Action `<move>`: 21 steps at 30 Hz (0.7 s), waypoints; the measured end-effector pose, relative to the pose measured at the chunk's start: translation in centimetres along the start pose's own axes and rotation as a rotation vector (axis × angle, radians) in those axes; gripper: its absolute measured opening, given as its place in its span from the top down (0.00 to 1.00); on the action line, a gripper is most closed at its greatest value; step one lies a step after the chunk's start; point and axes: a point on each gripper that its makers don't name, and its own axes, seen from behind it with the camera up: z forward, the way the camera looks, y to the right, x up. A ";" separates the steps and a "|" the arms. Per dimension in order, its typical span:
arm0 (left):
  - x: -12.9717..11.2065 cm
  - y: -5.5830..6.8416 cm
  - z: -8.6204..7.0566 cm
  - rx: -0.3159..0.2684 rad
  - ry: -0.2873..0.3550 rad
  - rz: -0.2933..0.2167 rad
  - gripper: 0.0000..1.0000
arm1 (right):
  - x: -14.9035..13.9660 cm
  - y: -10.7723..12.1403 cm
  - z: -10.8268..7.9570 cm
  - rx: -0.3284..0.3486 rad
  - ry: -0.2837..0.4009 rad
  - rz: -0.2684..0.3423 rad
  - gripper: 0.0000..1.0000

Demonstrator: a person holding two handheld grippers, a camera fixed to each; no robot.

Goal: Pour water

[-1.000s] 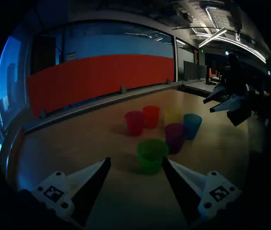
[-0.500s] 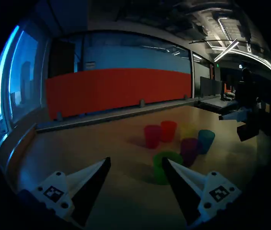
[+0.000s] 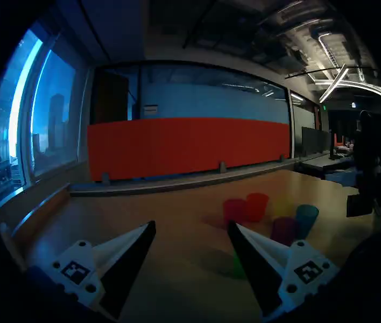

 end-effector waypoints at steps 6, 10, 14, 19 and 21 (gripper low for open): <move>0.5 -0.9 0.0 0.063 0.030 0.003 0.01 | 1.3 1.2 0.0 -0.092 0.060 0.013 0.00; 1.0 -1.5 0.0 0.109 0.054 0.009 0.01 | 2.0 1.8 -0.2 -0.141 0.098 0.020 0.00; 1.5 -2.2 -0.1 0.154 0.081 0.013 0.01 | 2.8 2.6 -0.6 -0.188 0.133 0.035 0.00; 1.4 -2.6 -0.2 0.188 0.098 0.017 0.01 | 3.9 3.8 -1.3 -0.238 0.181 0.085 0.00; 1.2 -2.6 -0.2 0.194 0.101 0.018 0.01 | 4.3 4.1 -1.6 -0.245 0.195 0.107 0.00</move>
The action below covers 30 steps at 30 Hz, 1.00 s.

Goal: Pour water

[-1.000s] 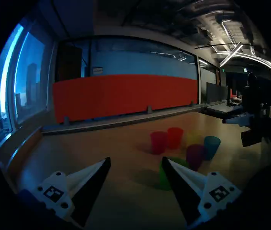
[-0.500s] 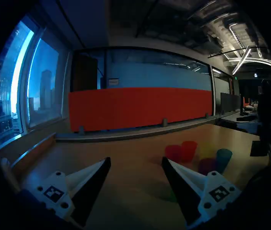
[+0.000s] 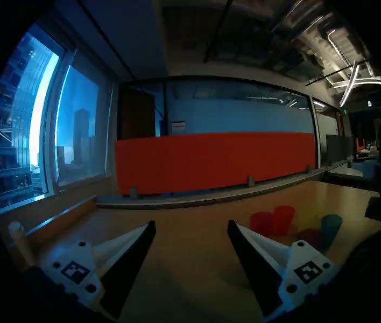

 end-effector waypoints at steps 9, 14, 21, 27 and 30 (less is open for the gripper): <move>0.0 -0.6 0.2 0.043 0.034 -0.035 0.01 | 0.5 0.0 -0.4 -0.008 0.018 0.064 0.00; -0.5 -0.8 0.5 0.062 0.043 -0.041 0.01 | 0.6 -0.7 -0.3 0.009 0.021 0.077 0.00; -2.1 -0.9 0.6 0.081 0.041 -0.028 0.01 | 0.2 -0.9 0.0 0.008 0.006 0.072 0.00; -3.5 -1.0 0.5 0.092 0.028 -0.024 0.01 | 0.2 -1.0 0.2 0.003 0.004 0.062 0.00; -4.1 -1.1 0.5 0.092 0.020 -0.030 0.01 | 0.1 -0.9 0.2 -0.001 0.000 0.060 0.00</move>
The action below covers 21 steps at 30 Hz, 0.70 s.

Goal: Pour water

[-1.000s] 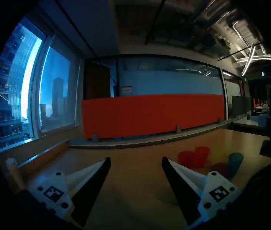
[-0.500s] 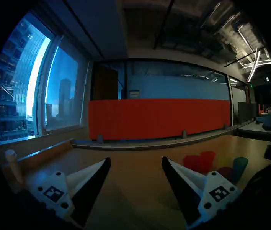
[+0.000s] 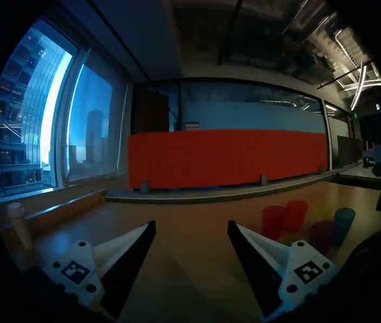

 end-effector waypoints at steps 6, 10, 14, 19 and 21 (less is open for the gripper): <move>-0.6 -0.1 0.1 0.000 -0.001 -0.006 0.01 | -0.2 0.0 -0.2 0.002 -0.007 0.007 0.00; -0.9 -0.2 0.2 0.002 -0.004 -0.007 0.01 | -0.3 0.0 -0.4 0.003 -0.013 0.006 0.00; -1.3 -0.3 0.2 0.001 -0.009 -0.011 0.01 | -0.4 -0.1 -0.4 0.003 -0.017 0.006 0.00; -1.6 -0.4 0.3 -0.001 -0.013 -0.024 0.01 | -0.6 -0.2 -0.3 0.003 -0.020 0.005 0.00; -1.6 -0.4 0.4 -0.003 -0.012 -0.032 0.01 | -0.6 -0.3 -0.3 0.003 -0.021 0.005 0.00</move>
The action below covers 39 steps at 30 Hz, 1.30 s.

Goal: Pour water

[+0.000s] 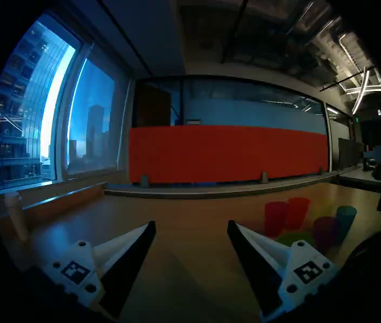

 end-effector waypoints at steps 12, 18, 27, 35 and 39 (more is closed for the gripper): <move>0.1 0.2 -0.1 -0.011 0.003 -0.003 0.01 | 0.3 0.0 -0.1 0.000 0.006 0.001 0.00; 0.0 0.2 -0.2 -0.017 0.003 -0.003 0.01 | 0.4 0.1 -0.3 -0.003 0.006 0.001 0.00; 0.0 0.2 -0.4 -0.015 0.001 -0.002 0.01 | 0.4 0.2 -0.2 -0.002 0.009 -0.003 0.00; 0.0 0.2 -0.4 -0.015 0.001 -0.002 0.01 | 0.8 0.5 -0.1 -0.002 0.026 -0.010 0.00; 0.0 0.2 -0.4 -0.015 0.001 -0.002 0.01 | 1.1 0.5 -0.3 0.003 0.040 -0.024 0.00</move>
